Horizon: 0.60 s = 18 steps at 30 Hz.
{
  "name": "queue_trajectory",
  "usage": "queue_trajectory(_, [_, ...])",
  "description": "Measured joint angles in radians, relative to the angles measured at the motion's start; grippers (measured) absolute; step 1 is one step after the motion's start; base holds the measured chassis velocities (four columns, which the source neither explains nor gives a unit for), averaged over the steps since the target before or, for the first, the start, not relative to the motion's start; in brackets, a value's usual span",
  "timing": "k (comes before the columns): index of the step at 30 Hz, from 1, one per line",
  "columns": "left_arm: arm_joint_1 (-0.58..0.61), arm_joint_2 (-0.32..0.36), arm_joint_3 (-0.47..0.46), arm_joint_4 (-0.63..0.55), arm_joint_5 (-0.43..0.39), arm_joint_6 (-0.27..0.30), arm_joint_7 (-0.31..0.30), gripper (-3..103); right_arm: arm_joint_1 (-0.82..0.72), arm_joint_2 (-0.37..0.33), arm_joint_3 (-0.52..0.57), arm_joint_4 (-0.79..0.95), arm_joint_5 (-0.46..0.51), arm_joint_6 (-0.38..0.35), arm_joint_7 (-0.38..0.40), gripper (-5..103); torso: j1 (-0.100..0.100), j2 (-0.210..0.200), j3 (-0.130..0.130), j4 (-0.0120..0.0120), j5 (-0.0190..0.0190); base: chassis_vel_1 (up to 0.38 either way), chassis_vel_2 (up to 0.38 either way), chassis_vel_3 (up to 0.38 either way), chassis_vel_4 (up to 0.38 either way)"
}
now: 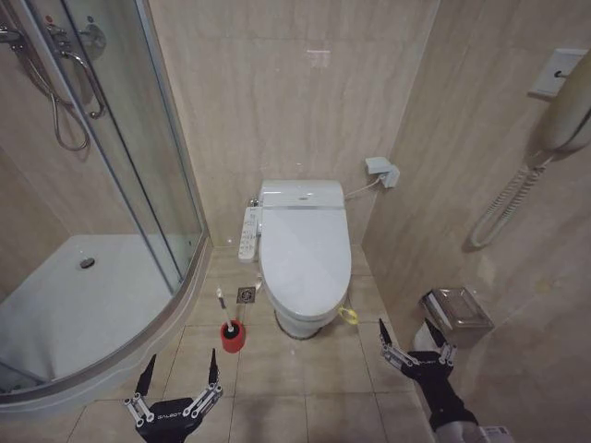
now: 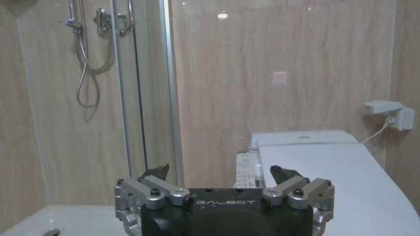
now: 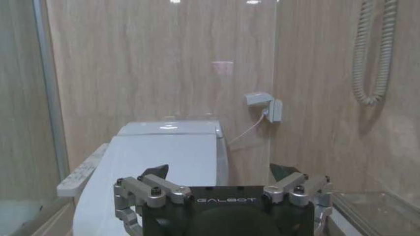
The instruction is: Open the toilet lid, clean the toilet bowl with a toilet brush, close the toilet lid, and flush.
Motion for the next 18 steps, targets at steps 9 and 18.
queue_trajectory(9, [0.000, 0.000, 0.000, 0.000, 0.000, 0.000, 0.000, 100, 0.010, -0.005, 0.005, -0.014, 0.010, -0.001, 0.002, 100, 0.000, 0.000, 0.000, 0.0000, 0.0001, -0.105, 0.096, 0.100, -0.089])
queue_trajectory(18, [0.000, 0.000, 0.000, 0.000, 0.000, 0.000, 0.000, 100, 0.024, -0.009, 0.013, -0.041, 0.019, -0.004, 0.005, 100, 0.000, 0.000, 0.000, 0.0000, -0.0001, -0.110, 0.098, 0.119, -0.091])
